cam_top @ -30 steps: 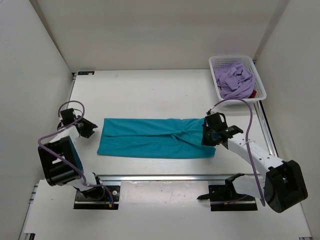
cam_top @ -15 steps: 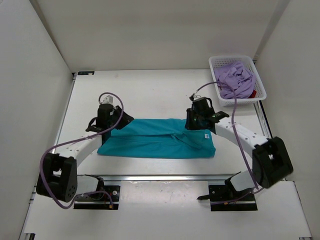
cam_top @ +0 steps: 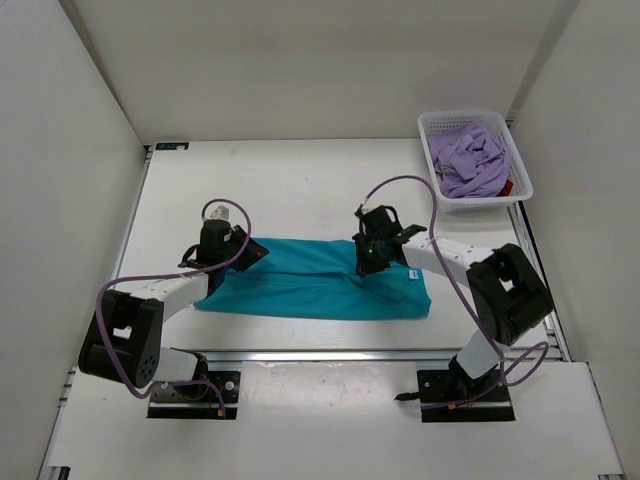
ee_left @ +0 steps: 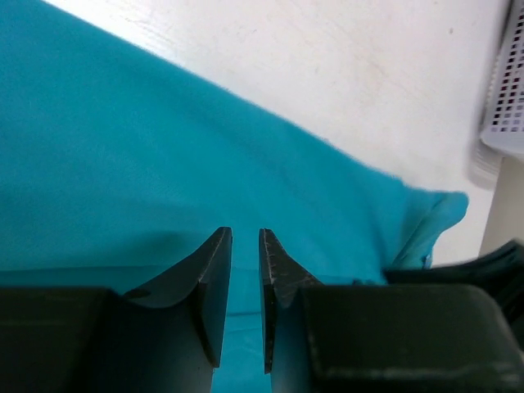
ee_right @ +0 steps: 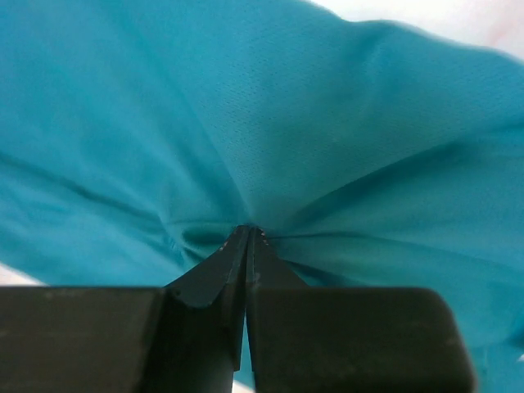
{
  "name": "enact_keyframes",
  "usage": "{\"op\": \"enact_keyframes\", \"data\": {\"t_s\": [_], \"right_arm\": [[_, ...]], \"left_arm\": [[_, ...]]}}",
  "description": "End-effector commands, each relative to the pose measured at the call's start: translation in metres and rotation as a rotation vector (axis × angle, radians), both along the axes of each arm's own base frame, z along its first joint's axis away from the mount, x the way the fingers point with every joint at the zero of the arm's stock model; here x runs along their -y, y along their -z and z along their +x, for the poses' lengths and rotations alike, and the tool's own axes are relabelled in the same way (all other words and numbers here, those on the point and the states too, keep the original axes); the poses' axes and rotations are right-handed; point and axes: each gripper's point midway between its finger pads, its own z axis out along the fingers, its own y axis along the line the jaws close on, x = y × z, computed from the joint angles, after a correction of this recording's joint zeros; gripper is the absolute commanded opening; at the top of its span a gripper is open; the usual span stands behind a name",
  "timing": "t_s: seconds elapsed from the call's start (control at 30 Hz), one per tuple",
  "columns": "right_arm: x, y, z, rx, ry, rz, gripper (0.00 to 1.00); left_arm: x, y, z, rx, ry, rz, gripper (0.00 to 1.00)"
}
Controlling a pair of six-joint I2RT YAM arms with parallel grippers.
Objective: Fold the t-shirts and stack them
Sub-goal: Fold the other side of the tshirt into a rectangle
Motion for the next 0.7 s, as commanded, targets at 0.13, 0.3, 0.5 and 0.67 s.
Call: {"op": "enact_keyframes", "data": {"t_s": [0.13,0.3,0.5,0.67], "right_arm": [[-0.018,-0.02,-0.061,-0.027,-0.066,0.024,0.0],[-0.012,-0.033,-0.057,0.05,-0.052,-0.094,0.11],[0.029,-0.045,-0.038,0.107,0.109,-0.067,0.2],[0.084,-0.027,-0.045,0.09,0.303,-0.029,0.27]], "left_arm": [[0.008,-0.017,0.009,0.055,0.012,-0.066,0.31],[0.009,-0.028,0.011,0.082,0.013,-0.061,0.31],[0.043,-0.013,-0.002,0.047,0.102,-0.044,0.31],[0.063,-0.001,0.0,0.012,0.14,-0.058,0.32]]}}
